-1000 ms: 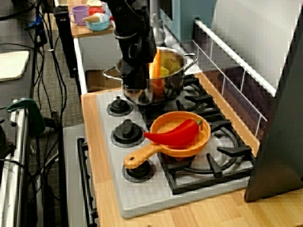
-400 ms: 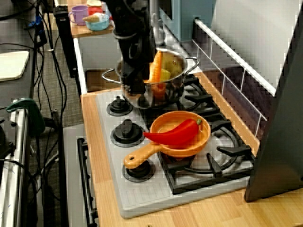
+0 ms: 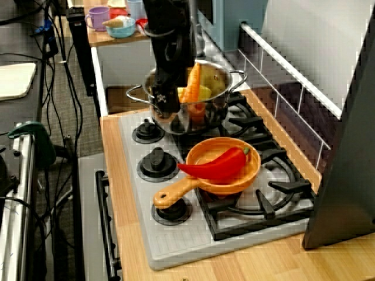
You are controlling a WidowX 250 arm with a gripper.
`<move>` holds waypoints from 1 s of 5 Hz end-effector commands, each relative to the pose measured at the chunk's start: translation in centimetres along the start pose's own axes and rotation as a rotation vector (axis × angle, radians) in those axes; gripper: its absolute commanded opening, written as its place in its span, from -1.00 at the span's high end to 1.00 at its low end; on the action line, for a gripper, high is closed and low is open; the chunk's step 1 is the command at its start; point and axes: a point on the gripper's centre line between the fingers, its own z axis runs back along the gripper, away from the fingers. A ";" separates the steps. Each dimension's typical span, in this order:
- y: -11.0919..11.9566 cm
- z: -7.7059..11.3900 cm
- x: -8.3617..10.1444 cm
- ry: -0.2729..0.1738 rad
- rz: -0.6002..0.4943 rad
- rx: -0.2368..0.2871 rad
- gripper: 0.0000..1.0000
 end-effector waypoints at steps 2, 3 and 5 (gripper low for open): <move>2.1 3.2 0.7 0.012 0.209 -0.127 -1.00; 2.5 3.4 0.2 0.055 0.403 -0.116 -1.00; 3.2 4.2 0.0 0.118 0.554 -0.043 -1.00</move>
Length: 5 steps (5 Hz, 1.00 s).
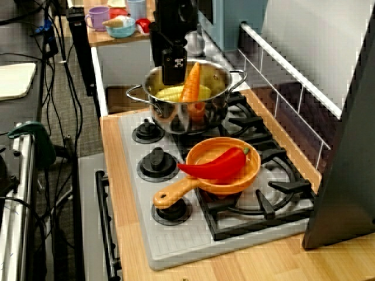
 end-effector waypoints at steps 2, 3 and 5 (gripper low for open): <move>2.0 2.5 1.2 -0.097 0.258 -0.007 -1.00; 2.8 2.3 1.5 -0.096 0.364 -0.006 -1.00; 3.4 2.0 2.1 -0.214 0.553 0.026 -1.00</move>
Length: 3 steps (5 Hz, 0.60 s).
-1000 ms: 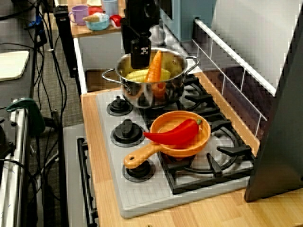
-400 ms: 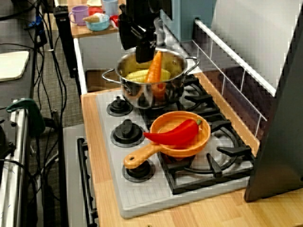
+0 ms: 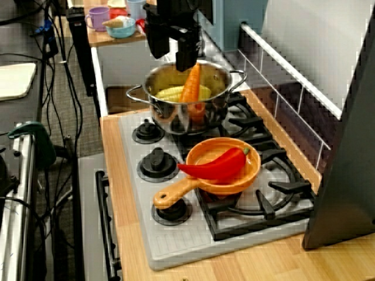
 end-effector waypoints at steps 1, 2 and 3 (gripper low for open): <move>0.6 1.6 0.9 -0.204 0.147 0.008 -1.00; 0.7 1.3 0.6 -0.259 0.220 0.024 -1.00; 0.7 0.8 0.4 -0.255 0.266 0.023 -1.00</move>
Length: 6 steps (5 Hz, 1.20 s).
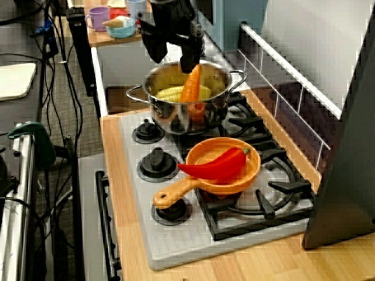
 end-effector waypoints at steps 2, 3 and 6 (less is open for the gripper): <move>1.0 -0.1 0.4 -0.056 0.259 -0.044 -1.00; 0.4 -1.1 0.6 -0.035 0.327 -0.024 -1.00; -0.9 -1.7 1.5 0.043 0.414 -0.012 -1.00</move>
